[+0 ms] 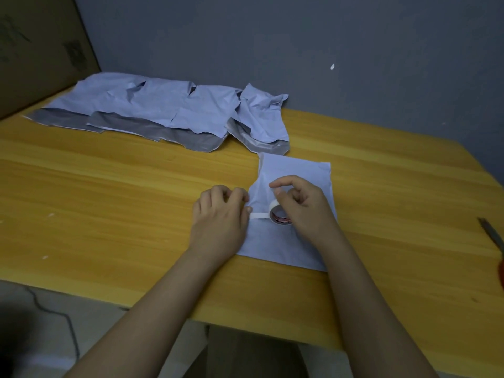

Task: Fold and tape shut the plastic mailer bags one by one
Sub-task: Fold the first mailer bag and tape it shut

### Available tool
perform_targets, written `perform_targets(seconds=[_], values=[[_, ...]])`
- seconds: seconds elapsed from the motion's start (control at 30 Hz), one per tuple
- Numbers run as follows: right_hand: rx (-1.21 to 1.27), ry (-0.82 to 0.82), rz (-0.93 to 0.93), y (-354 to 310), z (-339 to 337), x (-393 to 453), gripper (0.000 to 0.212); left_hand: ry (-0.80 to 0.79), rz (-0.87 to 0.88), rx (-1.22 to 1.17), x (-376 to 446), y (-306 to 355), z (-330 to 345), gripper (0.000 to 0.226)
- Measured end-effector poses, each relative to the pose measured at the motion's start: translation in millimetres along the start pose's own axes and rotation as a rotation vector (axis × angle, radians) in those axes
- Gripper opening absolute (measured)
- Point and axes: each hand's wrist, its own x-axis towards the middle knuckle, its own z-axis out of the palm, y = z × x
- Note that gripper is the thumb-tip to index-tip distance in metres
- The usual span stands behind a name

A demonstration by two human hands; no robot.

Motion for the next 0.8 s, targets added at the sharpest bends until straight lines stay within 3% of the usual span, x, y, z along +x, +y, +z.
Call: perform_targets(seconds=[0.47, 0.8], values=[[-0.047, 0.023, -0.022, -0.8, -5.2, 0.2, 0.009, 0.009, 0.001, 0.010, 0.2, -0.7, 0.8, 0.031], [-0.034, 0.078, -0.049, -3.3, -8.4, -2.3, 0.019, 0.008, 0.002, 0.005, -0.1, -0.9, 1.1, 0.032]])
